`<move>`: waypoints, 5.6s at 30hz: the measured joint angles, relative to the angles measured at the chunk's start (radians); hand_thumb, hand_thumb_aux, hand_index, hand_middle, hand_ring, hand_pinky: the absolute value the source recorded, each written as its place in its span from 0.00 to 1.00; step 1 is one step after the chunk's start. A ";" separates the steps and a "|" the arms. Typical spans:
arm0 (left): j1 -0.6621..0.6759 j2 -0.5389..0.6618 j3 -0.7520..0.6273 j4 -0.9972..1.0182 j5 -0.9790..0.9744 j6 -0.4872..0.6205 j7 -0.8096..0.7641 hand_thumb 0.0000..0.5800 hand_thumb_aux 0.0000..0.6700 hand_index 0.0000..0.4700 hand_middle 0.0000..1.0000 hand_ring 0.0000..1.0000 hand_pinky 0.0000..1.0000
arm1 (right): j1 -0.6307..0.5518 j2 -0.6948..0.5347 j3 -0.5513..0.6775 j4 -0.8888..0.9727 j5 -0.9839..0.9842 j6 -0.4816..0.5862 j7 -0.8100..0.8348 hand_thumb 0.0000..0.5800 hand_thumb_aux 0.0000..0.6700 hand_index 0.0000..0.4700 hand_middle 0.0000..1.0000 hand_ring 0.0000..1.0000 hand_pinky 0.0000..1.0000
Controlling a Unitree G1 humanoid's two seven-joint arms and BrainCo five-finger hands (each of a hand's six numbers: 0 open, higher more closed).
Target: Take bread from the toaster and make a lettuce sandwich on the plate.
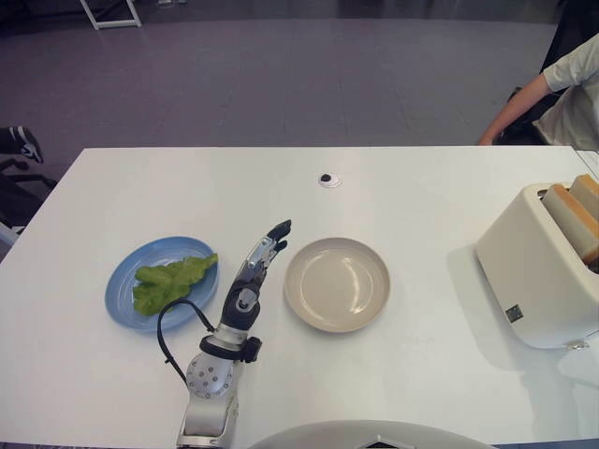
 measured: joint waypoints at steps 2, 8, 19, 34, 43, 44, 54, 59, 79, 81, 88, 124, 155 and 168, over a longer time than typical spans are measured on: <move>0.000 0.000 0.001 0.000 0.000 0.000 0.001 0.00 0.00 0.00 0.00 0.00 0.00 | -0.101 -0.009 -0.084 -0.047 0.137 0.076 0.015 1.00 1.00 1.00 0.00 0.00 0.00; -0.003 -0.002 0.010 0.014 -0.001 -0.010 0.004 0.00 0.00 0.00 0.00 0.00 0.00 | -0.221 -0.037 -0.150 -0.262 0.426 0.335 0.077 1.00 1.00 1.00 0.00 0.00 0.00; -0.053 0.004 0.081 0.046 -0.026 -0.030 0.025 0.00 0.00 0.00 0.00 0.00 0.00 | -0.323 0.271 0.489 -0.710 0.528 0.539 0.038 1.00 1.00 1.00 0.00 0.00 0.00; -0.051 0.179 0.307 -0.200 0.040 0.210 0.061 0.00 0.00 0.00 0.00 0.00 0.00 | -0.320 0.513 0.932 -0.258 -0.006 0.177 0.059 1.00 1.00 1.00 0.00 0.00 0.00; -0.026 0.260 0.373 -0.118 0.149 0.197 0.059 0.00 0.00 0.00 0.00 0.00 0.00 | -0.320 0.504 0.956 -0.109 -0.313 -0.308 -0.024 1.00 1.00 1.00 0.00 0.00 0.00; -0.022 0.267 0.375 -0.114 0.160 0.193 0.060 0.00 0.00 0.00 0.00 0.00 0.00 | -0.322 0.500 0.957 -0.090 -0.359 -0.333 -0.050 1.00 1.00 1.00 0.00 0.00 0.00; -0.013 0.282 0.405 -0.091 0.188 0.166 0.064 0.00 0.00 0.00 0.00 0.00 0.00 | -0.353 0.472 0.967 0.071 -0.609 -0.476 -0.230 0.00 0.00 0.00 0.00 0.00 0.00; -0.010 0.283 0.405 -0.090 0.188 0.165 0.061 0.00 0.00 0.00 0.00 0.00 0.00 | -0.343 0.454 0.970 0.068 -0.630 -0.493 -0.222 0.00 0.00 0.00 0.00 0.00 0.00; 0.019 0.652 0.315 0.404 0.953 0.260 0.432 0.38 0.22 0.22 0.00 0.00 0.00 | -0.277 0.429 0.866 -0.045 -0.497 -0.476 -0.176 0.00 0.00 0.00 0.00 0.00 0.00; 0.001 0.670 0.291 0.433 0.958 0.276 0.455 0.43 0.24 0.24 0.00 0.00 0.00 | -0.271 0.429 0.864 -0.055 -0.493 -0.475 -0.174 0.00 0.00 0.00 0.00 0.00 0.00; -0.040 0.707 0.234 0.503 0.952 0.287 0.518 0.82 0.58 0.58 0.00 0.00 0.00 | -0.264 0.432 0.860 -0.060 -0.493 -0.473 -0.170 0.00 0.00 0.00 0.00 0.00 0.00; 0.062 0.657 0.460 0.017 0.600 0.243 0.457 1.00 1.00 1.00 0.00 0.00 0.00 | -0.264 0.435 0.829 -0.040 -0.511 -0.476 -0.232 0.00 0.00 0.00 0.00 0.00 0.00; -0.449 0.317 -0.255 0.373 0.875 0.147 0.520 0.56 0.34 0.34 0.00 0.00 0.00 | -0.316 0.493 0.784 0.131 -0.567 -0.433 -0.396 0.00 0.00 0.00 0.00 0.00 0.00; -0.402 0.366 -0.219 0.314 0.872 0.152 0.519 0.00 0.00 0.00 0.00 0.00 0.00 | -0.316 0.485 0.785 0.131 -0.567 -0.436 -0.387 0.00 0.00 0.00 0.00 0.00 0.00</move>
